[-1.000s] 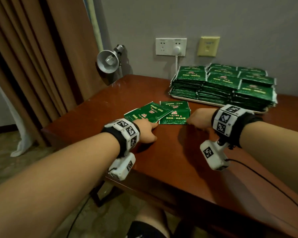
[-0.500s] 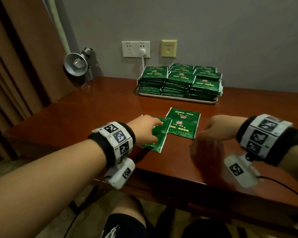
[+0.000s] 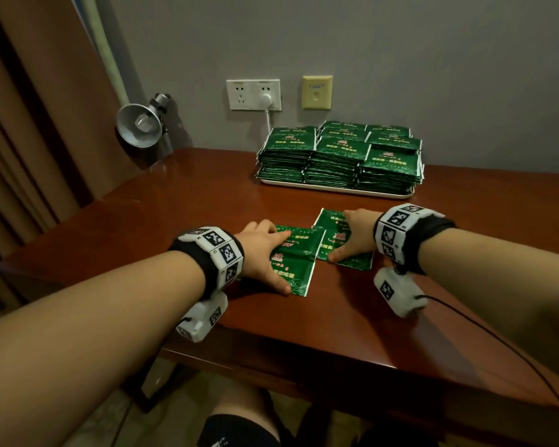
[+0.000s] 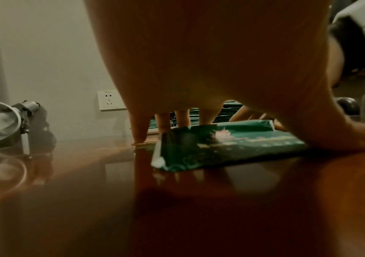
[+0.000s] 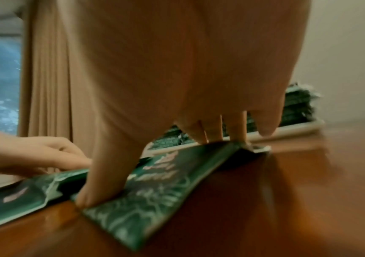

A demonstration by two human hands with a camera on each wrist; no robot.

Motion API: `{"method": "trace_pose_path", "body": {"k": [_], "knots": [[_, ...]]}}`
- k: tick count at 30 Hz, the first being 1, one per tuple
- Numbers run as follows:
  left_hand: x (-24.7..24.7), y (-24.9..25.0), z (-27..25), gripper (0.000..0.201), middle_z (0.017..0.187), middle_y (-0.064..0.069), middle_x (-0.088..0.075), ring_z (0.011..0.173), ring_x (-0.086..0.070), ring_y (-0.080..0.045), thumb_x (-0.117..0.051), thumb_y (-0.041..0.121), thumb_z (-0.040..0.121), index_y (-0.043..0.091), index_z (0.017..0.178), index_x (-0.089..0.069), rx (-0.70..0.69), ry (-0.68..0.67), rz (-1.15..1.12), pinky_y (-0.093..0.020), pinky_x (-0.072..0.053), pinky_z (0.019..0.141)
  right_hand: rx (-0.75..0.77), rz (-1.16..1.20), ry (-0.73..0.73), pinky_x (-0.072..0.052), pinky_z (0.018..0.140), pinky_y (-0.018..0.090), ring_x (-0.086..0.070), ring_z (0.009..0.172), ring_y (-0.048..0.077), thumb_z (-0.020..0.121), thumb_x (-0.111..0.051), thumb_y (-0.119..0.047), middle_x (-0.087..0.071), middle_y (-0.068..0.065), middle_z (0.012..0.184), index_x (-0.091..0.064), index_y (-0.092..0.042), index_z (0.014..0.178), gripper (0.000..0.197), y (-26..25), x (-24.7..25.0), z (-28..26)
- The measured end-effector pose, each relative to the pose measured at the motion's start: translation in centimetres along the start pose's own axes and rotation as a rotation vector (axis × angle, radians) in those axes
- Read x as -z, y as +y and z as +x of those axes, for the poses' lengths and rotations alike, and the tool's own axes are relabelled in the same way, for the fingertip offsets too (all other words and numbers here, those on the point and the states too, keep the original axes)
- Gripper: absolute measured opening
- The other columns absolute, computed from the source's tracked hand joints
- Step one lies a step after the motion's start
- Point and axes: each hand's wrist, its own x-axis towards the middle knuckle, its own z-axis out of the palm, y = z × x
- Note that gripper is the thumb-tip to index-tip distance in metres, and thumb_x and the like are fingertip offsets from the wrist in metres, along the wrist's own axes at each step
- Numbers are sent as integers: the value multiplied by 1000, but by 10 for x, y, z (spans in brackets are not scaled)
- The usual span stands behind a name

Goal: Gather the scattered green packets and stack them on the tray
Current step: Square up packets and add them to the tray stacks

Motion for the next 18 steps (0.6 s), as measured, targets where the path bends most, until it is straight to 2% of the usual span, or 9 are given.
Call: {"method": "trace_pose_path", "body": {"k": [3,5,6,7,8,10,14,16,18], "knots": [[2,-2,6,108,143,-2,-26,133,-25,-22,-78,68,57,26,143,-29,1,45,-3,-43,-33,109,34,-116,72,-52,87,39,-55,105,26,59,-66,-81,-53,8,119,-52,-12,127,98,1,1,-1],[4,-3,10,96,139,-4,-39,125,-42,-23,-83,60,56,22,129,-34,1,47,-81,-41,-42,102,47,-101,91,-54,83,37,-58,100,25,62,-69,-77,-57,6,114,-56,-13,123,90,3,1,-2],[5,-3,12,93,130,-4,-50,112,-52,-21,-86,57,56,21,124,-33,0,45,-124,-39,-49,94,46,-80,106,-55,79,36,-60,96,24,65,-71,-73,-60,5,110,-57,-13,120,83,4,2,-3],[7,-3,12,92,121,-3,-56,101,-57,-19,-86,55,56,21,123,-33,-4,63,-150,-38,-52,87,42,-62,127,-56,75,34,-62,92,24,68,-73,-68,-63,5,104,-60,-13,115,74,6,4,-5],[8,-2,12,93,118,0,-57,98,-57,-17,-86,56,56,23,124,-33,-15,104,-148,-38,-52,85,39,-54,152,-54,71,33,-63,88,23,71,-73,-62,-65,5,99,-62,-12,108,63,8,6,-7],[8,-3,14,93,125,5,-52,111,-49,-18,-81,60,61,28,135,-36,-54,181,-70,-37,-47,92,34,-52,198,-51,65,32,-62,83,23,79,-72,-53,-65,5,94,-62,-12,99,46,13,10,-12],[9,-6,21,67,126,-1,-44,117,-41,-23,-65,58,81,35,140,-45,-62,170,31,-38,-42,94,-40,-9,317,-52,66,32,-62,80,23,85,-69,-43,-64,3,92,-59,-16,101,33,25,18,-22],[12,-9,24,49,119,-1,-49,111,-47,-22,-64,47,88,32,133,-55,-66,194,18,-35,-44,89,-49,95,371,-48,65,31,-59,79,20,85,-68,-41,-62,0,95,-58,-20,105,30,33,21,-25],[14,-10,25,26,109,2,-58,99,-54,-18,-62,40,91,29,114,-67,-86,250,9,-34,-48,82,-17,204,399,-46,66,29,-57,82,18,87,-68,-41,-61,-1,103,-60,-22,115,35,38,22,-28]]}}
